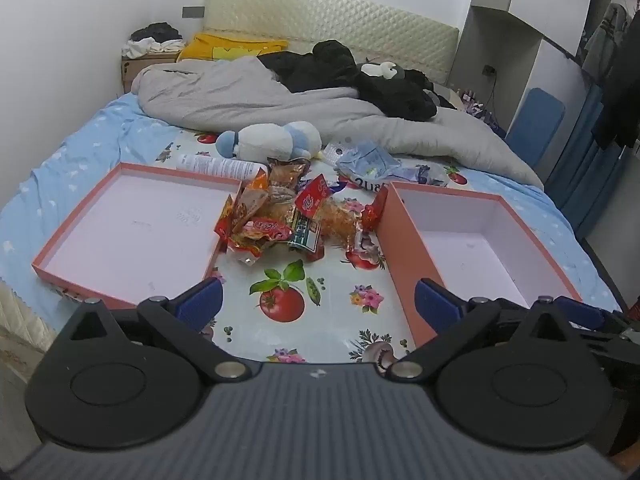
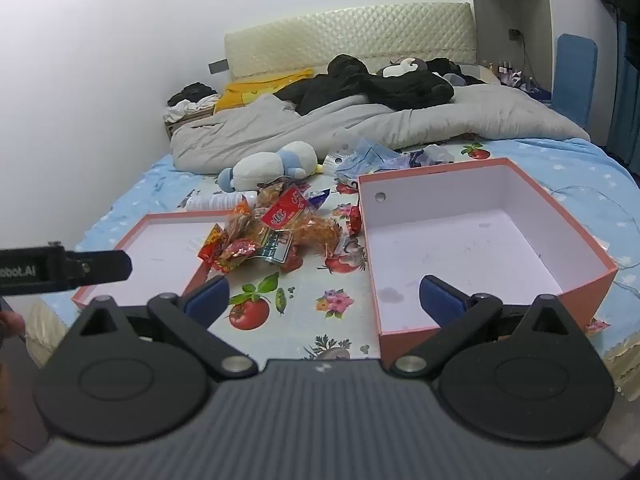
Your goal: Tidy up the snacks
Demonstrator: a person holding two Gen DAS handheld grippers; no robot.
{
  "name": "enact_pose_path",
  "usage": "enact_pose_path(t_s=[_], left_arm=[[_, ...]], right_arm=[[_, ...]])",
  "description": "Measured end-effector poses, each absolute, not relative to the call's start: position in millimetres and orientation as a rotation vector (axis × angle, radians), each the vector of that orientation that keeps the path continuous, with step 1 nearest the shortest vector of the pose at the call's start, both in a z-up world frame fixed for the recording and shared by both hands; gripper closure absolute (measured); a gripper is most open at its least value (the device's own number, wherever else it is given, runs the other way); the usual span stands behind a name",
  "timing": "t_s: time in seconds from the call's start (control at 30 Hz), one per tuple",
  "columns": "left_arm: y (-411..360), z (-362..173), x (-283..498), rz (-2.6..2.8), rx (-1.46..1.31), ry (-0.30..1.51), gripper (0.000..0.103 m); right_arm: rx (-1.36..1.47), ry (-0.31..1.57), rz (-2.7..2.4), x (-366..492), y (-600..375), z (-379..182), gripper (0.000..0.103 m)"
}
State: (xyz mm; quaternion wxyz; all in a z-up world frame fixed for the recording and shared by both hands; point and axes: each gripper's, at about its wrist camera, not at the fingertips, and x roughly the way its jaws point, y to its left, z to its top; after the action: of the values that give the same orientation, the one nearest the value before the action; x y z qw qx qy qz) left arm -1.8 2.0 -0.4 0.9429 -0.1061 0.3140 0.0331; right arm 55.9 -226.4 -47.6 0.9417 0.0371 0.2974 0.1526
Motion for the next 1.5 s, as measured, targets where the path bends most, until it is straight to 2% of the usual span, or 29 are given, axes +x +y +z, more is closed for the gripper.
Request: enact_pose_path(t_s=[0.33,0.63,1.5], left_arm=[[8.4,-23.9,13.0,0.088,-0.224,0.699,0.0],[13.3,-37.0,13.4,0.103,-0.234,0.68,0.0],[5.5,-35.6,6.0,0.072,-0.213,0.686,0.0]], right_arm=[[0.064,0.646,0.34,60.8,-223.4,-54.5,0.0],[0.047,0.602,0.339,58.1,-217.2,-59.8,0.0],[0.094,0.593,0.337,52.0,-222.7,-63.6,0.0]])
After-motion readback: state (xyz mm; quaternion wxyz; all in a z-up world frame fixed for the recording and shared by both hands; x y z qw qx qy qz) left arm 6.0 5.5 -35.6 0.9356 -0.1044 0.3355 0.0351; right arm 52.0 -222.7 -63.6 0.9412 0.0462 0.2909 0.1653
